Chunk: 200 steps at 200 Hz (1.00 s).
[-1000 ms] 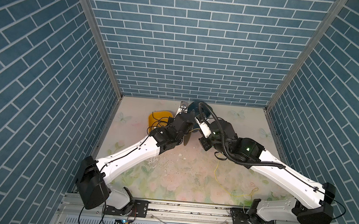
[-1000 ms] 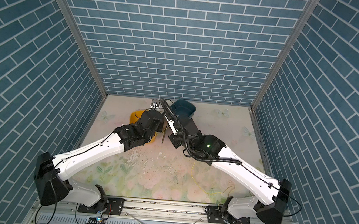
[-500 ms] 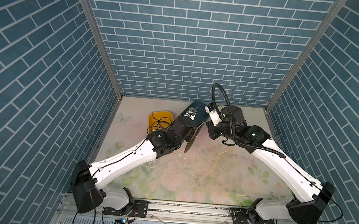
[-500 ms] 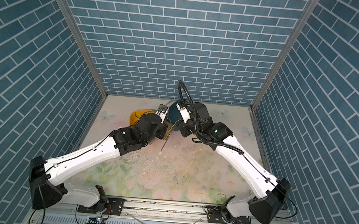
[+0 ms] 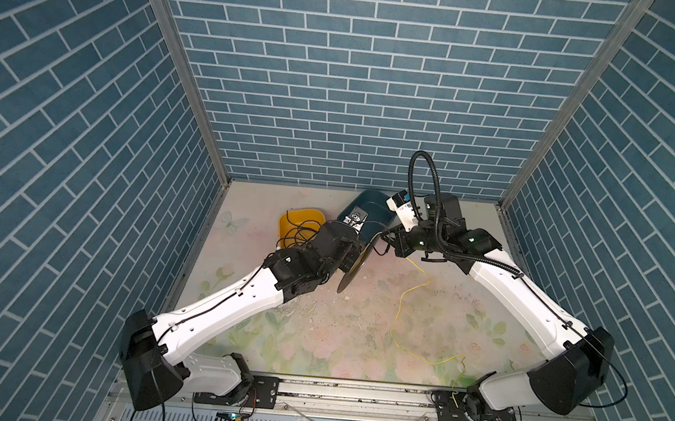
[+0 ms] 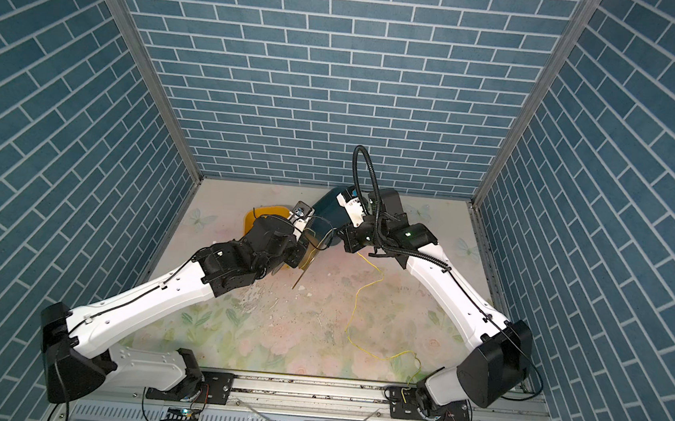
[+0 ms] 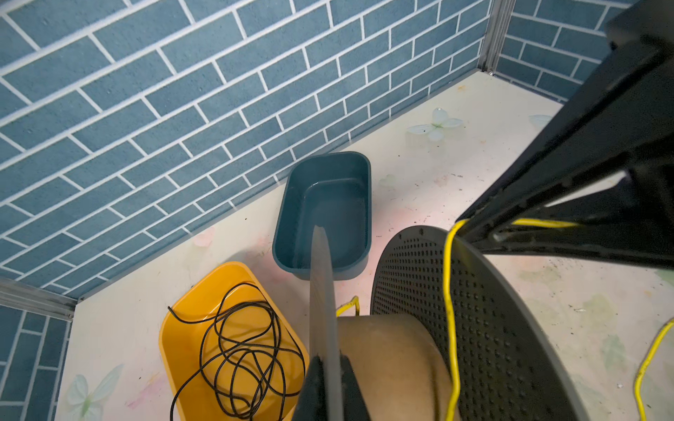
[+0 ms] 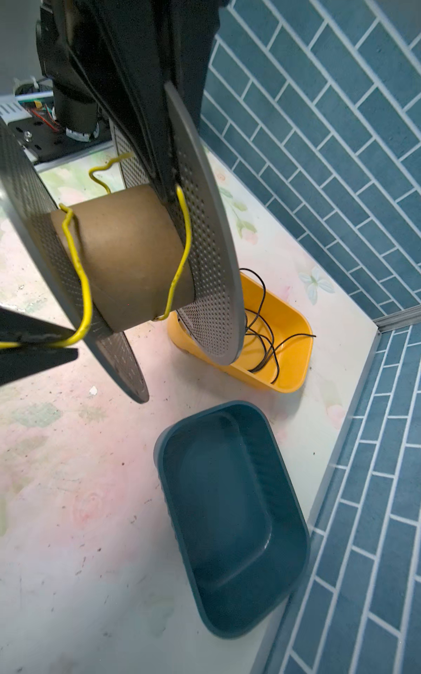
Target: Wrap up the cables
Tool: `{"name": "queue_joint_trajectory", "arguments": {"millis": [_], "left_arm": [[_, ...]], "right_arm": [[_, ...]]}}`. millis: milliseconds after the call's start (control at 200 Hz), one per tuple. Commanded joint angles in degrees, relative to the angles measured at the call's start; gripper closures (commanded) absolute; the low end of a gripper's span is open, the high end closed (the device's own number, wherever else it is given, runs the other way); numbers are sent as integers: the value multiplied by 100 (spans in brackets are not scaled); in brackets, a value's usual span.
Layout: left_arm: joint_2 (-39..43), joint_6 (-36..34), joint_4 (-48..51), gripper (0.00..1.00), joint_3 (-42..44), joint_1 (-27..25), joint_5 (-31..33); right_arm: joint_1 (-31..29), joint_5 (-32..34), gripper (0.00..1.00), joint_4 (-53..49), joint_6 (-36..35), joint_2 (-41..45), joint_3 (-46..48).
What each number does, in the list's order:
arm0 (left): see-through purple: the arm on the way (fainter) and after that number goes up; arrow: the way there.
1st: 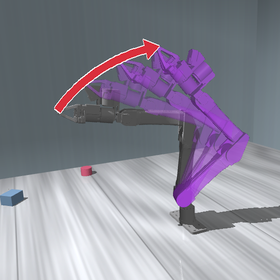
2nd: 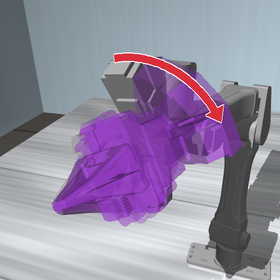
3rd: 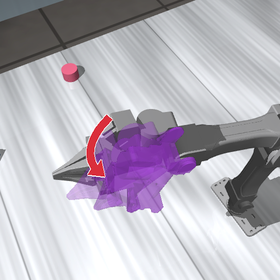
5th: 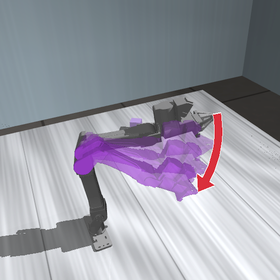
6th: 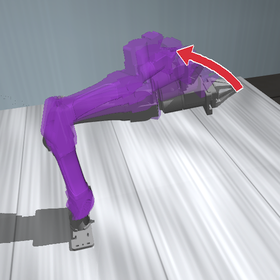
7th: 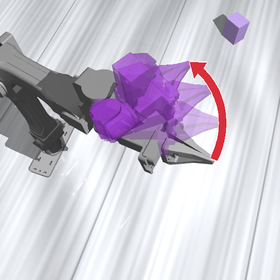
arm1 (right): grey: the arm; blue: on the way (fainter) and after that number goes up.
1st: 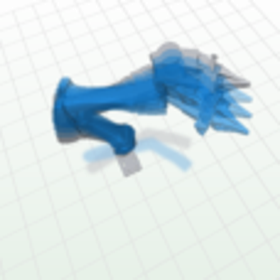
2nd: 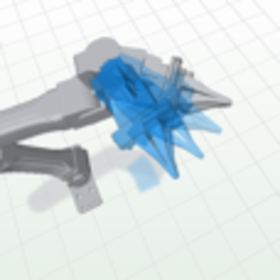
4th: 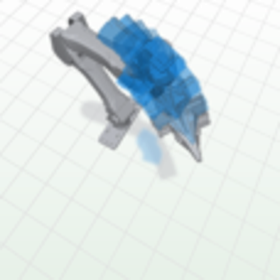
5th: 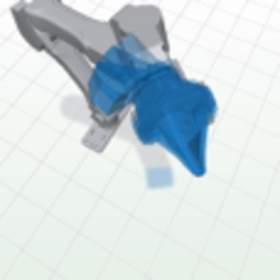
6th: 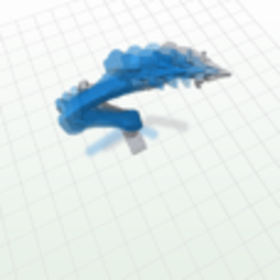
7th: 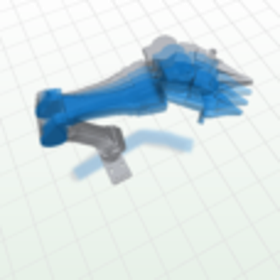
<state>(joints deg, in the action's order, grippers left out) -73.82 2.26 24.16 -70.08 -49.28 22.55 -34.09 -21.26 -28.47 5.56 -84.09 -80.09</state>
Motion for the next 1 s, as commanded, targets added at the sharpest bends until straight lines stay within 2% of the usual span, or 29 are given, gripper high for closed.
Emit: {"name": "queue_joint_trajectory", "arguments": {"millis": [0,70,215,325,540,690,900,995], "left_arm": [[381,169,525,100,-396,165,329],[347,270,563,100,-515,292,346],[217,345,588,100,-796,504,424],[55,325,568,100,-1004,533,436],[-115,319,613,100,-1194,533,391],[-197,336,736,100,-1325,533,385],[-395,381,1091,100,-1633,575,505],[-523,433,1242,100,-1803,643,455]], "right_arm": [[526,866,79,323,279,2,262],[526,834,69,312,261,145,269],[525,858,39,134,218,438,249],[526,952,28,64,191,639,299],[530,1088,24,35,146,992,485],[526,939,24,211,182,1235,790],[517,585,24,404,214,1965,1406],[517,634,23,393,257,2325,1630]]}}
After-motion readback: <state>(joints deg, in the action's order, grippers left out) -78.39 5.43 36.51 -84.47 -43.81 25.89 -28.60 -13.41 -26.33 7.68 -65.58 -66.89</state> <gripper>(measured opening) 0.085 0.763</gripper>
